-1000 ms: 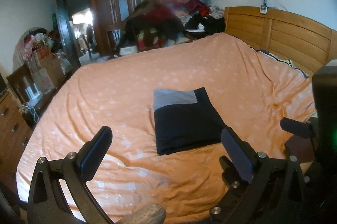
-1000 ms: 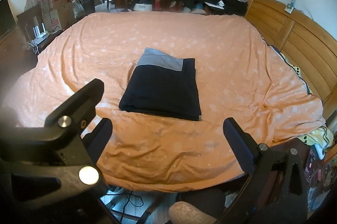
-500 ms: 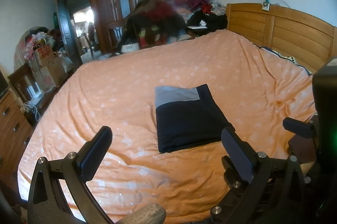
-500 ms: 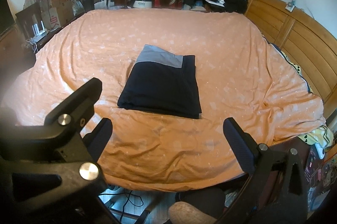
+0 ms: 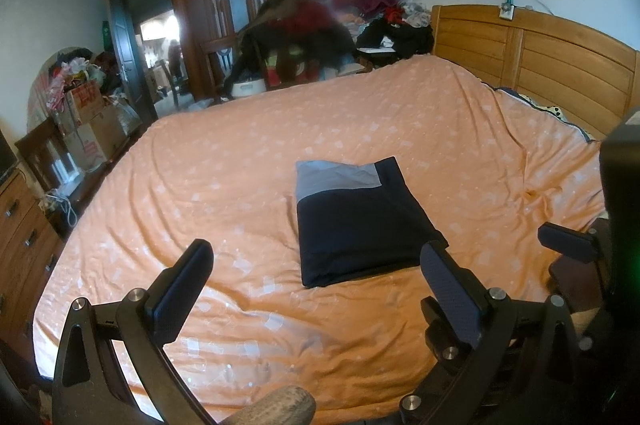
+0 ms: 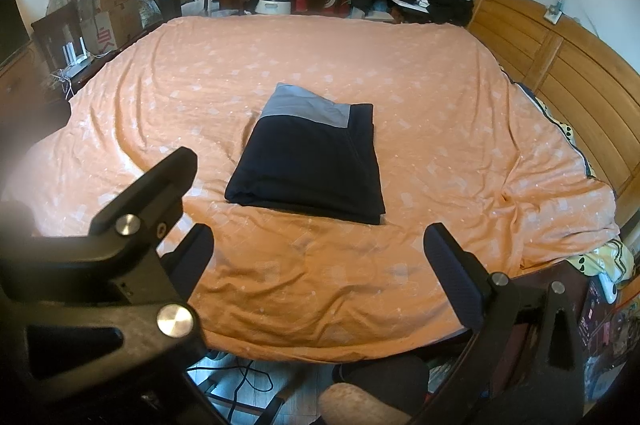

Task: Fold small clothes

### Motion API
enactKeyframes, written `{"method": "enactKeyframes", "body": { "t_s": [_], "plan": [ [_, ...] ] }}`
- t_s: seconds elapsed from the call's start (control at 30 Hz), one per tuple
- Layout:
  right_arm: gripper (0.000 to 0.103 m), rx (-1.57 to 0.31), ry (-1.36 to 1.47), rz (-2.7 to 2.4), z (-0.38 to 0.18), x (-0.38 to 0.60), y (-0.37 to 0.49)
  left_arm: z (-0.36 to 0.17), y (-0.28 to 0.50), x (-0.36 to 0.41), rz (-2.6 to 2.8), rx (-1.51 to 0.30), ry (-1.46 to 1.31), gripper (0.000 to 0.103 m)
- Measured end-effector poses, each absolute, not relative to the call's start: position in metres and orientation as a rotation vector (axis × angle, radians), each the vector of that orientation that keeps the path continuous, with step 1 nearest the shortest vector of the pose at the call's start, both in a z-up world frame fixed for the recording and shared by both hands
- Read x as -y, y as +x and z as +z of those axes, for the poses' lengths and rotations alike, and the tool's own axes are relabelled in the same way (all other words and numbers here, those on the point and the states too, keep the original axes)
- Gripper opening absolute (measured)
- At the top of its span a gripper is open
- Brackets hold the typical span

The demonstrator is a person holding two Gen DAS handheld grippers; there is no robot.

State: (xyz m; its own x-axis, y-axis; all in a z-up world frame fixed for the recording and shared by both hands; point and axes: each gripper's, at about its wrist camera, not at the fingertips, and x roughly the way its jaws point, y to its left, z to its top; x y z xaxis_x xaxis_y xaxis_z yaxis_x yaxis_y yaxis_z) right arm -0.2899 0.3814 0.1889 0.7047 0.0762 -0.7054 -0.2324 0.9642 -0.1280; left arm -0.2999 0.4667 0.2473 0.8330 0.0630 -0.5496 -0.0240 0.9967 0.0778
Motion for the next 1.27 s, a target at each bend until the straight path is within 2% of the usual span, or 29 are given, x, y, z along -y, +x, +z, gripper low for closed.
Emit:
{"method": "enactKeyframes", "body": {
  "t_s": [0.57, 0.77, 0.9, 1.27],
  "plan": [
    [0.103, -0.762, -0.202, 0.186, 0.187, -0.381, -0.291, 0.242, -0.301, -0.471, 0.052, -0.59, 0.067, 0.103],
    [0.103, -0.631, -0.309, 0.056, 0.195, -0.383, -0.294, 0.253, -0.305, -0.506, 0.139, -0.5, -0.028, 0.103],
    [0.103, -0.657, -0.263, 0.048, 0.188, -0.374, -0.283, 0.257, -0.305, -0.53, 0.186, -0.436, -0.074, 0.103],
    [0.103, -0.649, -0.224, 0.068, 0.196, -0.365, -0.273, 0.23, -0.272, -0.544, 0.103, -0.526, -0.159, 0.103]
  ]
}}
